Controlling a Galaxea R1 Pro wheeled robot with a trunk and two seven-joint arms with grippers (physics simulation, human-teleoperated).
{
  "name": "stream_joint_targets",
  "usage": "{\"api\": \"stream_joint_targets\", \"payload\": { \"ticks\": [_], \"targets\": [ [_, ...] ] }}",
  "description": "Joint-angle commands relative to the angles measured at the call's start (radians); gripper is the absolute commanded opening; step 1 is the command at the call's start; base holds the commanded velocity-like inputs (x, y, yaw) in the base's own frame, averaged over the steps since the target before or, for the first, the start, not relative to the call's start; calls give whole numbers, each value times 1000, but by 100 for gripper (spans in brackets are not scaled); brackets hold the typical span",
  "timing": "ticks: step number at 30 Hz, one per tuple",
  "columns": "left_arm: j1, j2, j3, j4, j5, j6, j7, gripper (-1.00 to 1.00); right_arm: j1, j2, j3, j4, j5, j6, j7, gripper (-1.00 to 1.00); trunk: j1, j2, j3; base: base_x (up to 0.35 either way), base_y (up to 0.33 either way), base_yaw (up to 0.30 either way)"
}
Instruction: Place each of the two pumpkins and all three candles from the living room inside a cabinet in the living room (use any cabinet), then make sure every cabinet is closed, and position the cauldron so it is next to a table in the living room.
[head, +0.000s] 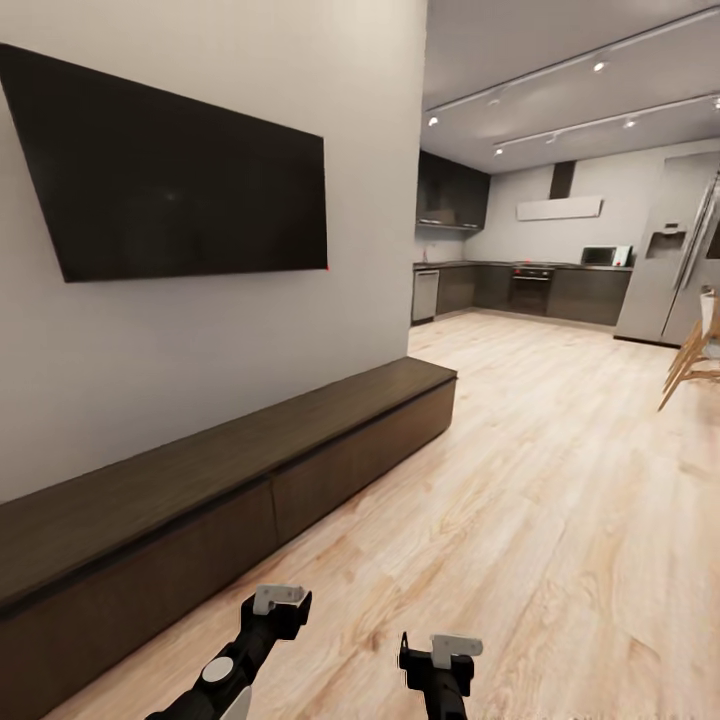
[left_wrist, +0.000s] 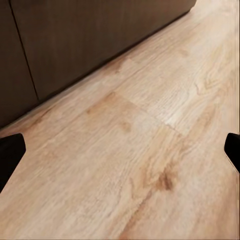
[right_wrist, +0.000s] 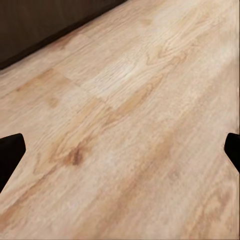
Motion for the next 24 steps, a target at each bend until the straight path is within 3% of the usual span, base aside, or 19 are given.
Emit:
{"api": "stream_joint_targets", "payload": {
  "ticks": [1, 24],
  "targets": [
    [-1, 2, -8, -1, 10, -5, 9, 100, -2, 0, 8, 0, -10, -6, -5, 100, 0, 0, 0, 37, 0, -274],
    [-1, -2, -17, 0, 10, -7, 12, 100, -2, -5, 8, 0, -11, -6, -5, 100, 0, 0, 12, 4, 0, -274]
  ]
}}
